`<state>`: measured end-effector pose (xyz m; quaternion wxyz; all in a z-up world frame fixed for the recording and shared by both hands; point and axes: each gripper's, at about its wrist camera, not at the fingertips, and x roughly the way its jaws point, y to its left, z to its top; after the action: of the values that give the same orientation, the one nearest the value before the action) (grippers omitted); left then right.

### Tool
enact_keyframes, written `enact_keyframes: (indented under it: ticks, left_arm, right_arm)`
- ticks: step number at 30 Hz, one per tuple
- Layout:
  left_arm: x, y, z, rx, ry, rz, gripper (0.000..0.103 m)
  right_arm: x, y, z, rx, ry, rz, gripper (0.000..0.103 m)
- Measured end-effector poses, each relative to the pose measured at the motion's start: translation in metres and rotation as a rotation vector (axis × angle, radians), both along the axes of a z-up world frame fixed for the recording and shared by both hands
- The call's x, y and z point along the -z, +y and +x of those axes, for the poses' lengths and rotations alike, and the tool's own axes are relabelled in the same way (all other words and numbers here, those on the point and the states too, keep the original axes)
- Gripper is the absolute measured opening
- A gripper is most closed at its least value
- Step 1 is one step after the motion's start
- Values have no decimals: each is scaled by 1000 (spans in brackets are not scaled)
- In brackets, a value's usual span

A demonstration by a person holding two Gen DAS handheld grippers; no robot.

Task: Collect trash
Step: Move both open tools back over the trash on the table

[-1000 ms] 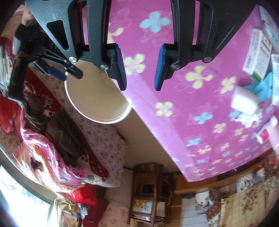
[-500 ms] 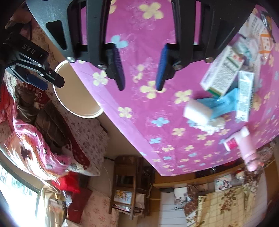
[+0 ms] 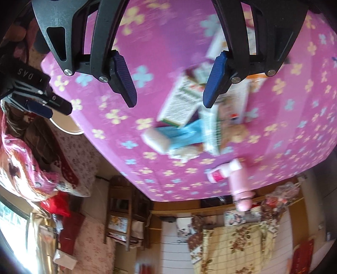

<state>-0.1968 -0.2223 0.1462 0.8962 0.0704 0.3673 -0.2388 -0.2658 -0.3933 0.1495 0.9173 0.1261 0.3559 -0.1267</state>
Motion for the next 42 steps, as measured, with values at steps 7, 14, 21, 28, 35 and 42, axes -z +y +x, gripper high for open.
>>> enact_keyframes:
  ticks: [7,14,21,28,35,42]
  left_arm:
    - [6,76,8,-96,25,4,64]
    - [21,147,6,-195,63,17,64]
    - [44,190,6,-253,149,-30,64]
    - [64,185,16,-243,183,33,64]
    - [83,179,27,-241,184,105,64]
    - [95,188,39,-235,235,77,62]
  right_arm:
    - [5,42,24,-104,7,24,74]
    - [20,79,44,-237,38,58,74]
    - [31,112,61,-323,62,58,74]
    - [37,137,76,-405,65,69,74]
    - [50,164,101,-484,74,39,70]
    - [73,185,129,-549,118,-2,46]
